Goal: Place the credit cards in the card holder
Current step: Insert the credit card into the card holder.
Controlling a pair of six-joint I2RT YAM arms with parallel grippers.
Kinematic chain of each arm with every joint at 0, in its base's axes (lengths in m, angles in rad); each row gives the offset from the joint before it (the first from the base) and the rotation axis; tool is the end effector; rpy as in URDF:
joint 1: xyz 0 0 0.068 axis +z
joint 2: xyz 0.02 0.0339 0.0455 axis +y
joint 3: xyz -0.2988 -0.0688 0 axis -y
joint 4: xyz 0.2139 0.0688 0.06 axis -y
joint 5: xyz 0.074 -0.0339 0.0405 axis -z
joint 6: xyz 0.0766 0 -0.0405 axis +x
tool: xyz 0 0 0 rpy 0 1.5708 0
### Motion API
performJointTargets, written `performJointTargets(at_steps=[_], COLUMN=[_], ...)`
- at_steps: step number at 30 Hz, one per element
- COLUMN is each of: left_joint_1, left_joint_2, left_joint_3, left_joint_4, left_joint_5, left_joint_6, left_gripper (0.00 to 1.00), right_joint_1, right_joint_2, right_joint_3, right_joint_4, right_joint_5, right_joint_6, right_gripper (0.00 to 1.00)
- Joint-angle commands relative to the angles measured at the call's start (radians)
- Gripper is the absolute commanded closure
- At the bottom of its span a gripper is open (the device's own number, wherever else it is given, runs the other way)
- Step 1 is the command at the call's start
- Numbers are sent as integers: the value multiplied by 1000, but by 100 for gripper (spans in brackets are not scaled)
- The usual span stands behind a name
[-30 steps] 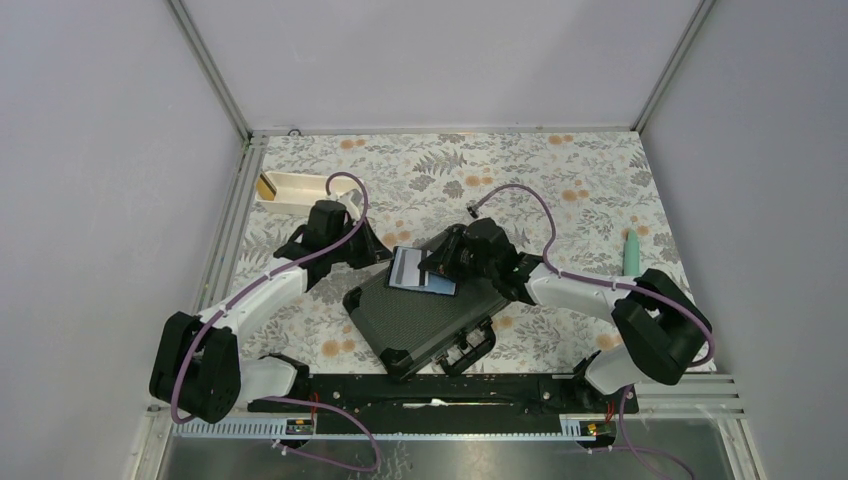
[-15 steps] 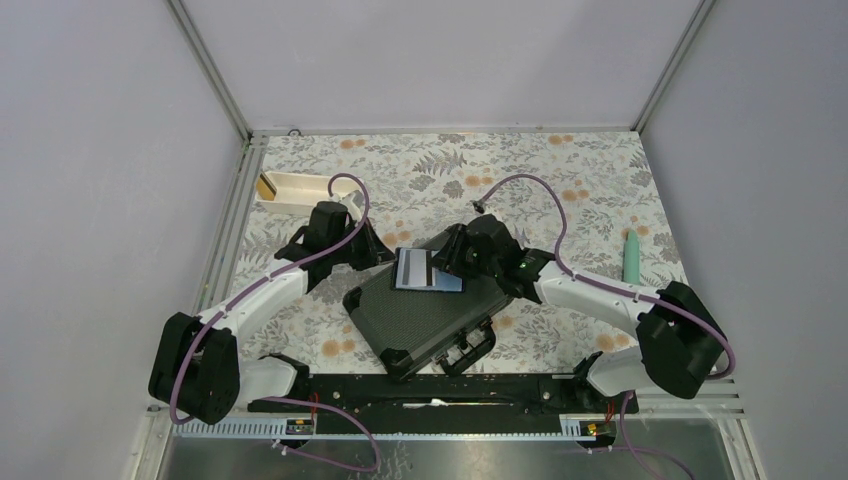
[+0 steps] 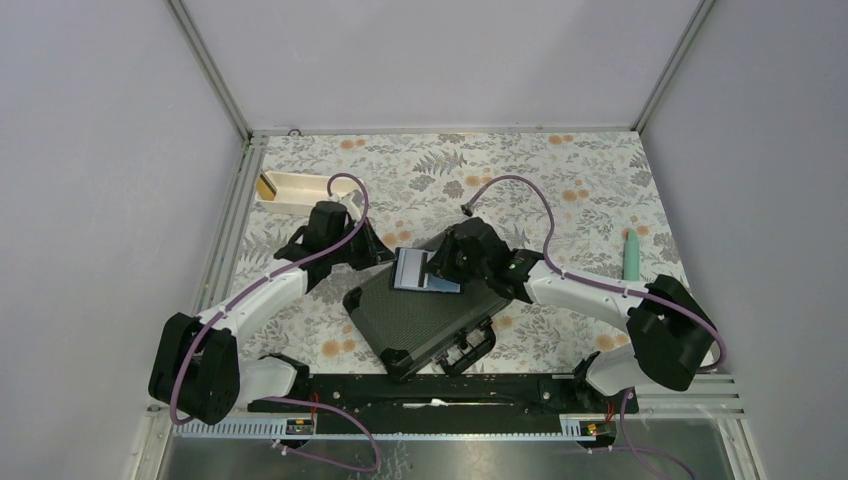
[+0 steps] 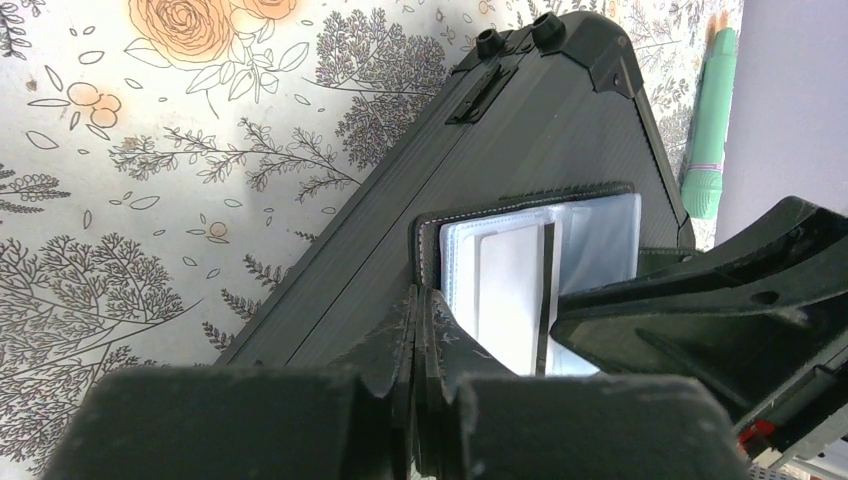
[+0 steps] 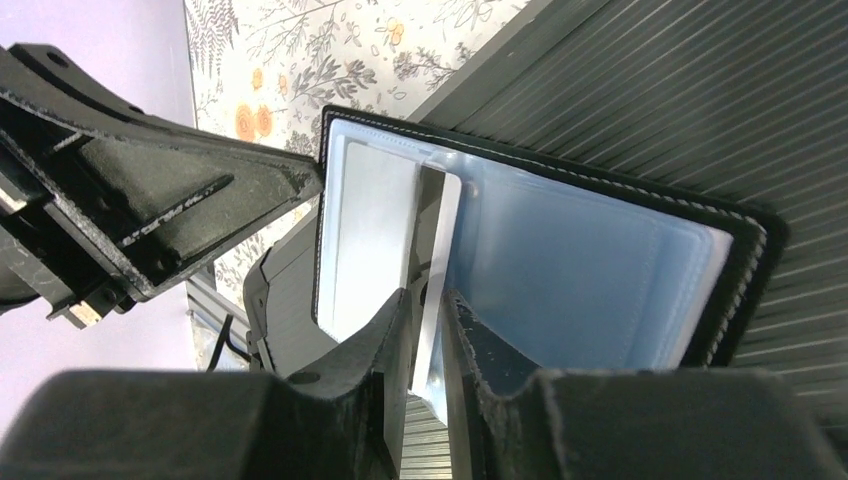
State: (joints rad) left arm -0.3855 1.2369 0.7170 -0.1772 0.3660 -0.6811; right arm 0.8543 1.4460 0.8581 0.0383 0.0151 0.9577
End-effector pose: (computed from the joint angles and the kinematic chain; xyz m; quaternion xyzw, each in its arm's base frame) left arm 0.2205 -0.1191 0.2482 -0.0551 0.8926 -0.3535 0.2744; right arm 0.2127 0.2424 0.2626 0.0488 0.8711 0.3806 0.3067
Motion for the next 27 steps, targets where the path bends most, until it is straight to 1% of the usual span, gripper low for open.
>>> performJointTargets(at_steps=[1,7,9,13,19,21,24,27], left_joint_1=[0,0,-1,-1,-1,-1,-1,-1], left_joint_2=[-37,-34,-38,-54,-82,-86,-84,-78], left_joint_3=[-8,-11,-13,-9,48,89,130,153], left_joint_4=[56,61,61,50,-53,-104,-158,-182], left_joint_5=[18,32,34,35,38,37,50,80], left_joint_6=[0,-8,-10,-12,35,61,88,94], left_gripper=[100,100,100,100,100,100,100,100], right_joint_1=[44,64,65,65,65,65,65,62], right_joint_2=[41,89,87,71,19,-9,-63,-122], right_joint_3=[47,86,90,96,122,135,138,139], right_joint_4=[6,19,23,23,-30,-91,-137,-185], right_joint_5=[6,17,32,57,89,110,145,185], right_joint_6=[5,4,4,-2,-47,-73,-108,-145], right_gripper=[76,76,76,73,65,61,55,48])
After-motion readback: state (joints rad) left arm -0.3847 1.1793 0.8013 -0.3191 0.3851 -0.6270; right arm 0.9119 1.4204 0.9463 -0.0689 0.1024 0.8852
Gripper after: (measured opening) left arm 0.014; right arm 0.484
